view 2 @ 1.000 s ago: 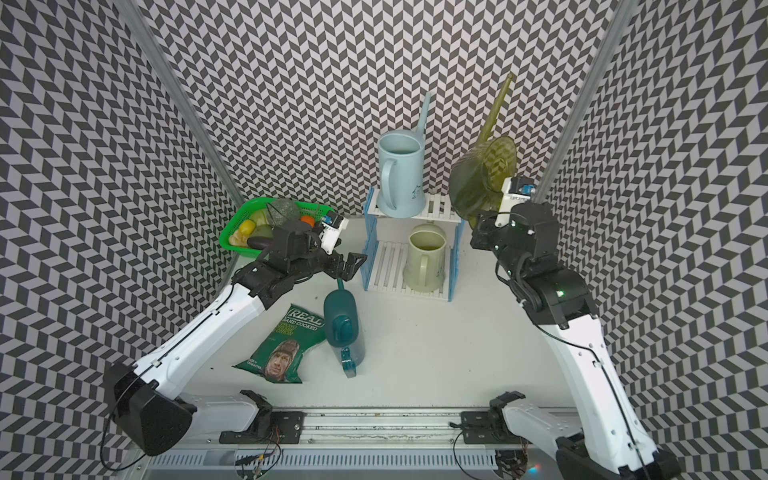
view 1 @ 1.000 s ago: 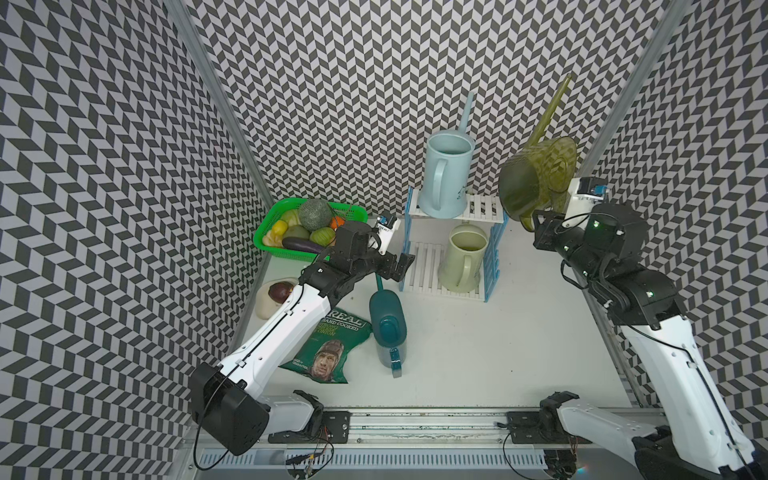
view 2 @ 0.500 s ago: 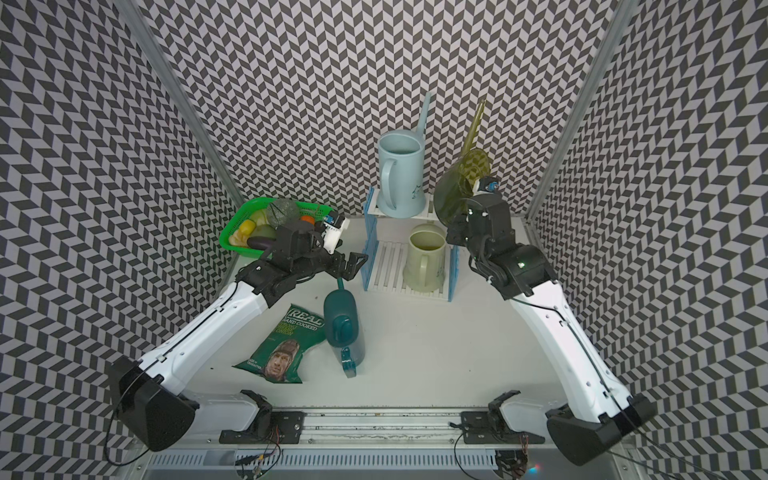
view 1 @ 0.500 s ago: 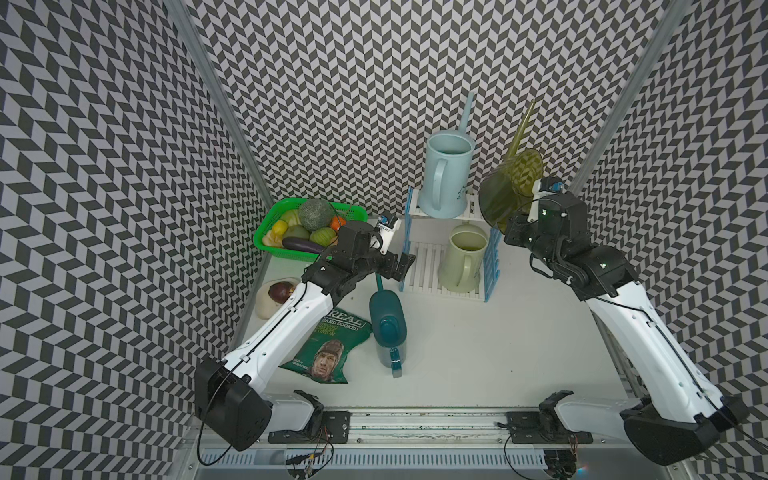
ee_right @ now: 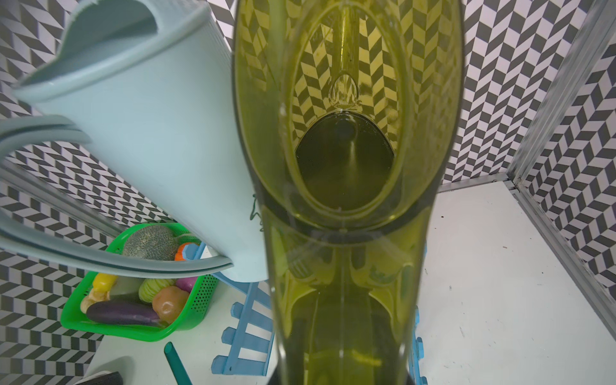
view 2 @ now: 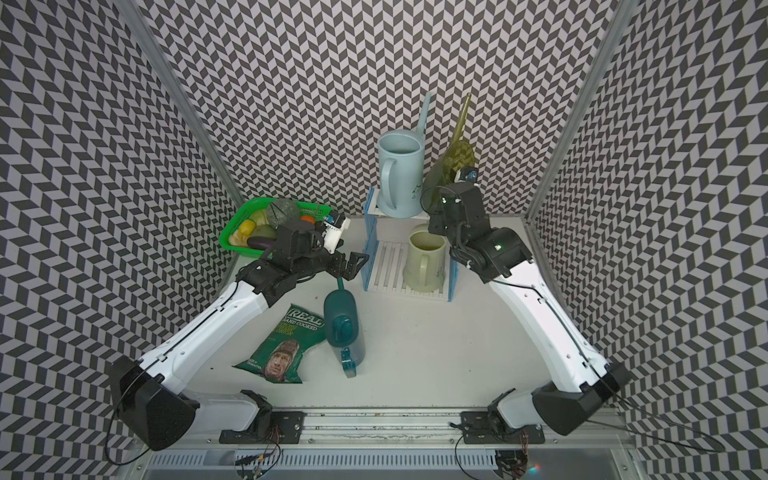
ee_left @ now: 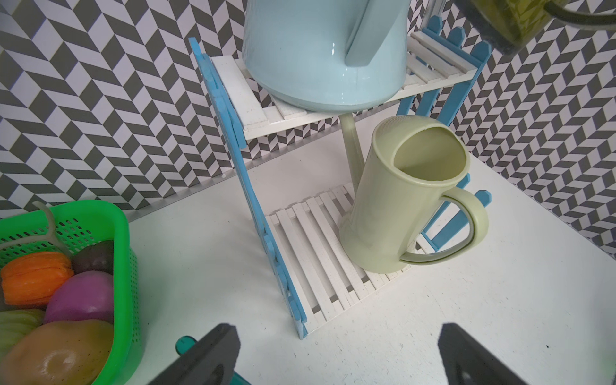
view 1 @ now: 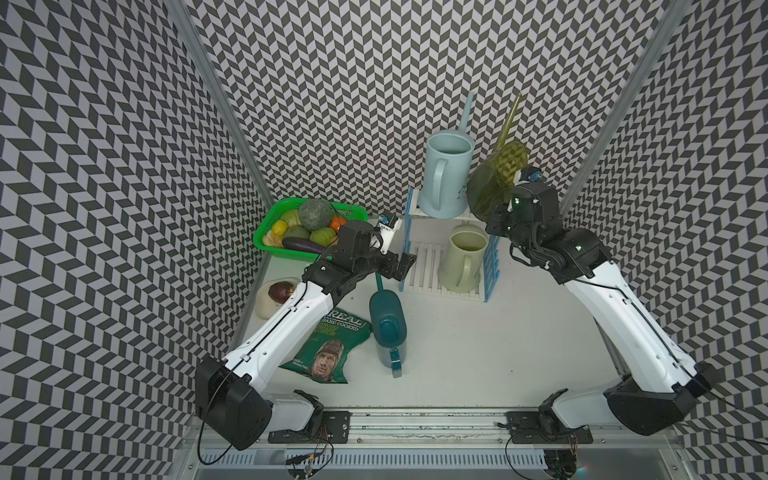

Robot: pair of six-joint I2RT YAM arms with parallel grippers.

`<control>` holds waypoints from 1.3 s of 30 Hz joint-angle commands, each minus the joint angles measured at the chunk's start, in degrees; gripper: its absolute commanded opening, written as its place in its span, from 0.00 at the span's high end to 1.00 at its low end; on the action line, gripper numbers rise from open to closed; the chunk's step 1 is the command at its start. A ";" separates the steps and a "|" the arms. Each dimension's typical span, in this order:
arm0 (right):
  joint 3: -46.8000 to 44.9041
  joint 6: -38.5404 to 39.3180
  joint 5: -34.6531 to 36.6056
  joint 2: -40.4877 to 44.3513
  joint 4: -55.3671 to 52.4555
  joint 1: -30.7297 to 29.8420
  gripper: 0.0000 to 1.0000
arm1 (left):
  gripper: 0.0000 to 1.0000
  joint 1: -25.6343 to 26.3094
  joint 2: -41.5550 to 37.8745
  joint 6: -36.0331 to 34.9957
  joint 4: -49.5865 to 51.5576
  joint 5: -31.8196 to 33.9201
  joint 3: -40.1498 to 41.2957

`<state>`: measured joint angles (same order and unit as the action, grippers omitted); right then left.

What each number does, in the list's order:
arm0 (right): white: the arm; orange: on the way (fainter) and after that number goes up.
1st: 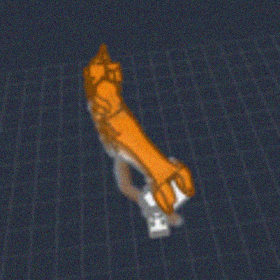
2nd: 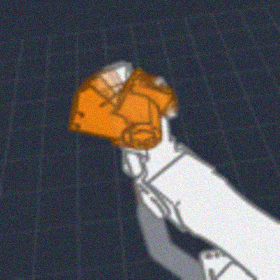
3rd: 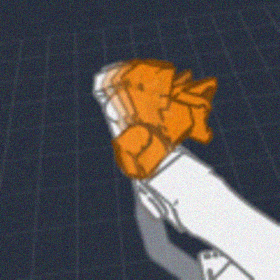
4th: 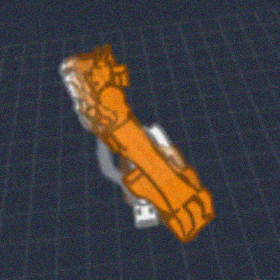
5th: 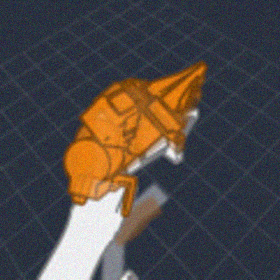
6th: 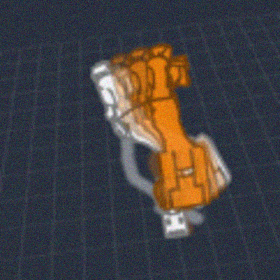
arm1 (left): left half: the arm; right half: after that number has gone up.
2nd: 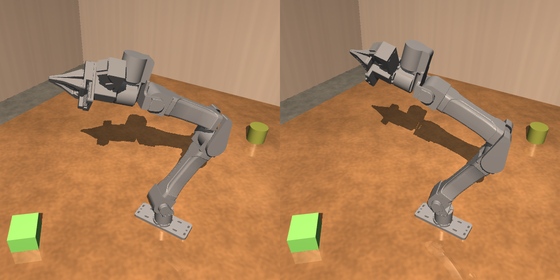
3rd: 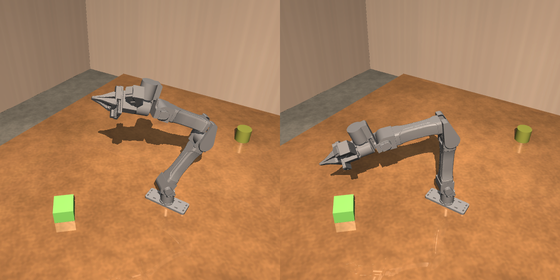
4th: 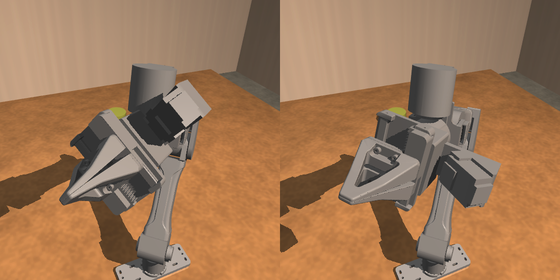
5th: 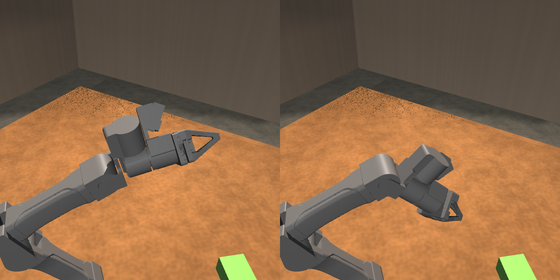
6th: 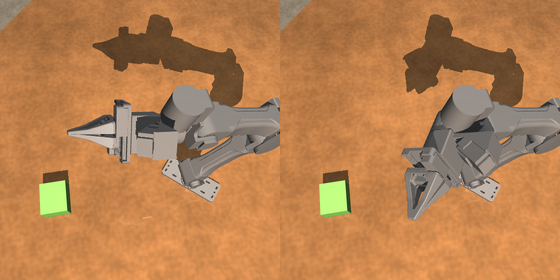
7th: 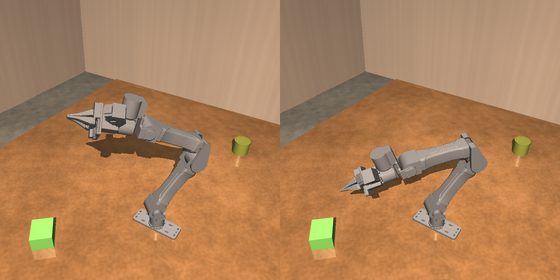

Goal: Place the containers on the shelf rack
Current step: 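Place the container on the shelf.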

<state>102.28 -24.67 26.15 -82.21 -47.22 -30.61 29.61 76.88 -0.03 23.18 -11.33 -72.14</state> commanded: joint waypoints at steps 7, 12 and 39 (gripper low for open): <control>2.90 0.68 3.64 -1.79 2.92 -0.15 1.00 | 0.00 -0.25 0.19 0.82 -1.06 -1.80 -1.60; 4.06 0.74 3.19 -3.43 2.30 -0.15 1.00 | 0.00 -0.24 0.11 0.74 -0.81 -1.94 -1.92; 9.25 0.66 7.34 -9.10 -2.61 -0.15 0.83 | 0.00 -0.25 0.26 0.87 -0.59 -2.21 -1.61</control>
<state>108.73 -24.43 30.52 -91.61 -53.84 -30.59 29.61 76.93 0.95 23.20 -12.80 -72.18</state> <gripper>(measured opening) 0.251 0.998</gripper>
